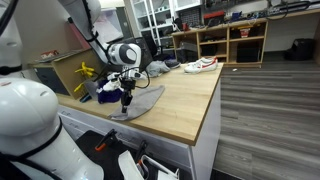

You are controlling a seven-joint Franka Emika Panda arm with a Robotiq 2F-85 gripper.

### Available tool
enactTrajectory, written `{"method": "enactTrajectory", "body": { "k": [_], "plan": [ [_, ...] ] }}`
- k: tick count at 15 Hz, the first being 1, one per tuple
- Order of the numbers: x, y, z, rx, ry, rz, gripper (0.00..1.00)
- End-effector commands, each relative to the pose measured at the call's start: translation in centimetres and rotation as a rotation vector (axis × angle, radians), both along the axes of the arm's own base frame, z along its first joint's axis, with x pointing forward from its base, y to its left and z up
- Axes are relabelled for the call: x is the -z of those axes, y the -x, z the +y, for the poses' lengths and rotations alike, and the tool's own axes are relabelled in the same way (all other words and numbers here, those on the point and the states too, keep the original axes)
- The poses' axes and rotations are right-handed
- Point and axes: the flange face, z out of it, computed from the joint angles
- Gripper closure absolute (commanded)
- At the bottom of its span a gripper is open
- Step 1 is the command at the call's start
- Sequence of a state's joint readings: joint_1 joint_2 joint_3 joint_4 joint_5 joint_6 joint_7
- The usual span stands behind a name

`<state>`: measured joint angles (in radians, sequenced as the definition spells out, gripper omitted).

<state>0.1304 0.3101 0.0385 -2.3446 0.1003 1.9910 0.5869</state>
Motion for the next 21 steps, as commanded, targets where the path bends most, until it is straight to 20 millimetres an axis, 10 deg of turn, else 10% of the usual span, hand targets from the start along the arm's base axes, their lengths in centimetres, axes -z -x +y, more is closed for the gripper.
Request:
{"method": "enactTrajectory", "body": {
  "k": [1,6,13,21],
  "plan": [
    [-0.7,-0.7,0.8,-0.051,0.081,-0.148,1.0],
    [0.6,0.1,2.5,-0.112,0.164,-0.282,1.0],
    [0.7,6.6,2.3,-0.222,0.192,-0.108,1.0],
    [-3.9,7.5,3.6,-0.307,0.06,-0.129,1.0]
  ]
}}
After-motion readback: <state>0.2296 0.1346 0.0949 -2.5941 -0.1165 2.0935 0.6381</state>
